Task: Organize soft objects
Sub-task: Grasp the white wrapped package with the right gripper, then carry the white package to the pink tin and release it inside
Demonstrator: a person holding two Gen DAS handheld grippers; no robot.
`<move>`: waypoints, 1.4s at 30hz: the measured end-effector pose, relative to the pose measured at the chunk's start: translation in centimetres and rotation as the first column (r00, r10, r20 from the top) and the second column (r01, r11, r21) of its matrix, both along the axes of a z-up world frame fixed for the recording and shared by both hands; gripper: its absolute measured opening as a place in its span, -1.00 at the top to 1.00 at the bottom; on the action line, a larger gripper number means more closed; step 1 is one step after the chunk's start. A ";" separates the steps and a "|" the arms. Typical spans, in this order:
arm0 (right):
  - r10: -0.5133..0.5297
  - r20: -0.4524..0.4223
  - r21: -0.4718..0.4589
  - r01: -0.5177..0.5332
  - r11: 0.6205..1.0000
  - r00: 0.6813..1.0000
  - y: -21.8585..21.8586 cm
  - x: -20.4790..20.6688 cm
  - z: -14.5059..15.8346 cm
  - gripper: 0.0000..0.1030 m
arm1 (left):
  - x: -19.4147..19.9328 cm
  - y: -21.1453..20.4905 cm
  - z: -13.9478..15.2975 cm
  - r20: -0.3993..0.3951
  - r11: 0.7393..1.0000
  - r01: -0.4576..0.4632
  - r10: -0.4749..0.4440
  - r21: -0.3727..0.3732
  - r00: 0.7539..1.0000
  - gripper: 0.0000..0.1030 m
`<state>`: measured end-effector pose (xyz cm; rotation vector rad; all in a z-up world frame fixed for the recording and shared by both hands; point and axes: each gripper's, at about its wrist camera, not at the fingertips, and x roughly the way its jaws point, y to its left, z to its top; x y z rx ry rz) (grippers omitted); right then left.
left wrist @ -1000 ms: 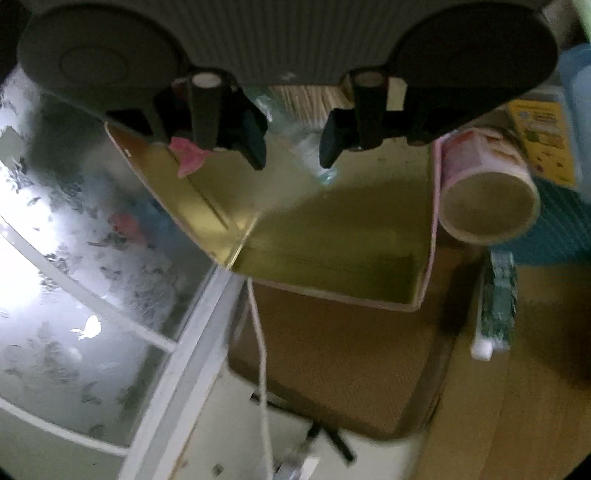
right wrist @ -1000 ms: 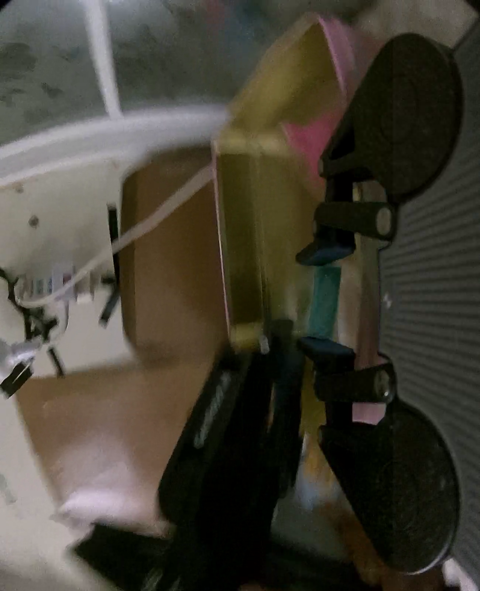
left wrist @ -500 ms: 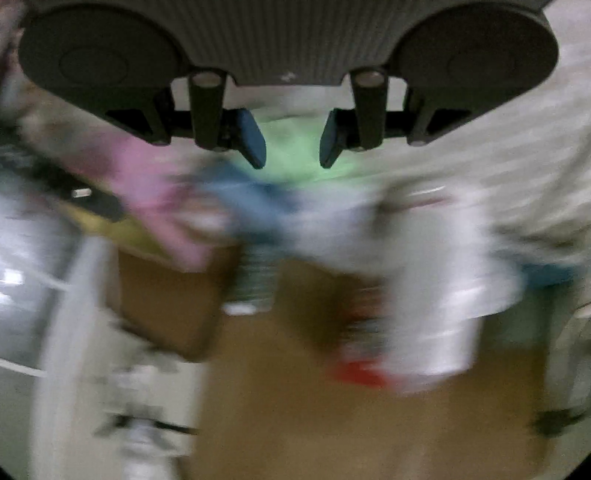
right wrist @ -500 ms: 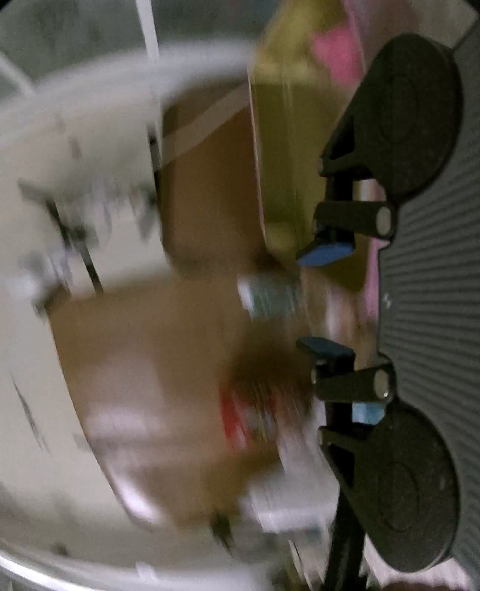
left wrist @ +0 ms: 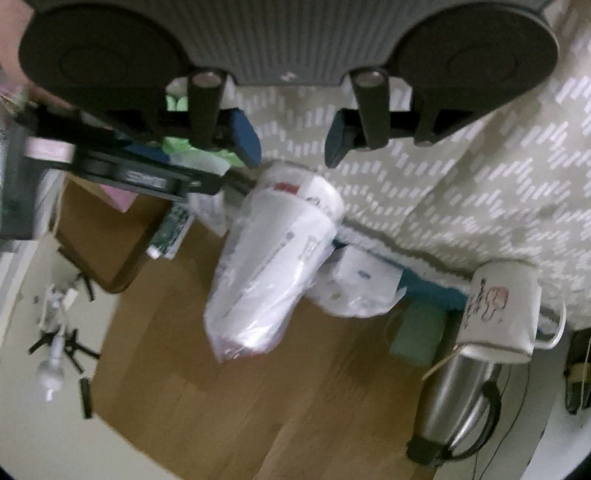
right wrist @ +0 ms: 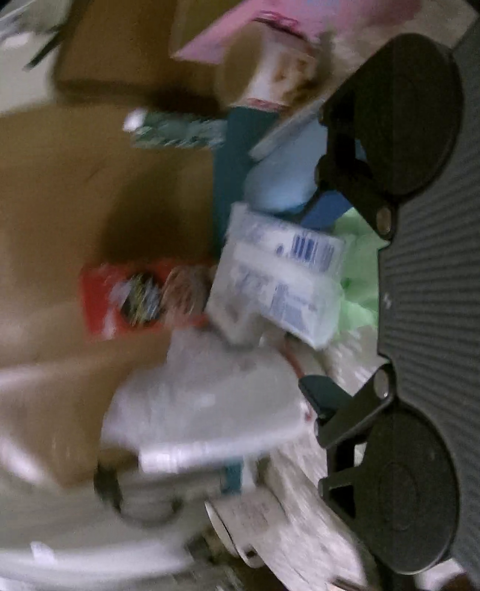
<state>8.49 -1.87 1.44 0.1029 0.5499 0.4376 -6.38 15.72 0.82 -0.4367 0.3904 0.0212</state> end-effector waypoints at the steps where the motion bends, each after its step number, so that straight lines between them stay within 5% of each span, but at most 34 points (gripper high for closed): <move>1: -0.019 -0.013 0.004 0.019 1.000 1.000 0.3 0.4 -0.3 -0.85 | -0.2 -0.1 0.1 0.015 1.000 0.001 -0.001 0.006 1.000 0.14; 4: -0.033 -0.064 0.003 0.034 0.999 0.997 0.9 1.7 -1.1 -0.82 | -0.5 -0.5 0.1 0.030 1.000 0.001 -0.002 0.021 1.000 0.14; 6: -0.024 -0.080 -0.003 0.024 1.000 0.996 1.1 2.2 -1.7 -0.49 | -0.5 -0.3 0.1 0.030 1.000 0.002 -0.002 0.012 1.000 0.14; 9: -0.021 -0.047 0.022 0.022 1.000 0.999 0.3 0.9 -1.6 -0.48 | -0.4 0.2 0.0 0.028 1.000 0.001 -0.001 -0.018 1.000 0.14; 13: 0.108 0.042 0.035 -0.109 0.993 0.993 -0.9 -2.9 -0.4 -0.48 | -0.4 0.3 -0.1 0.020 0.999 0.011 -0.010 -0.036 1.000 0.14; 21: 0.495 -0.011 -0.109 -0.493 0.863 0.869 -4.9 -11.8 -1.8 -0.48 | 0.6 0.2 -0.3 -0.028 0.978 0.185 -0.189 -0.095 0.982 0.00; 26: 0.386 0.048 -0.151 -0.376 0.914 0.921 -7.2 -14.1 -3.0 -0.77 | 0.2 -1.4 -0.4 -0.072 0.971 0.222 -0.228 -0.086 0.971 0.00; 30: 0.393 0.028 -0.067 -0.391 0.918 0.919 -8.4 -14.4 -3.6 -0.77 | 0.1 -4.2 -0.4 -0.102 0.952 0.299 -0.305 -0.073 0.947 0.00; 34: 0.399 0.056 -0.088 -0.394 0.915 0.915 -8.1 -14.8 -4.0 -0.74 | 0.5 -7.9 -0.6 -0.165 0.930 0.367 -0.362 0.002 0.918 0.05; 36: 0.395 0.072 -0.111 -0.386 0.916 0.916 -7.7 -14.8 -4.0 -0.56 | 0.0 -10.0 -0.5 -0.181 0.926 0.367 -0.348 0.085 0.920 0.04; 42: 0.347 0.090 -0.088 -0.340 0.936 0.934 -13.0 -15.2 -4.5 -0.52 | -0.1 -14.7 -0.2 -0.211 0.879 0.472 -0.449 0.071 0.868 0.03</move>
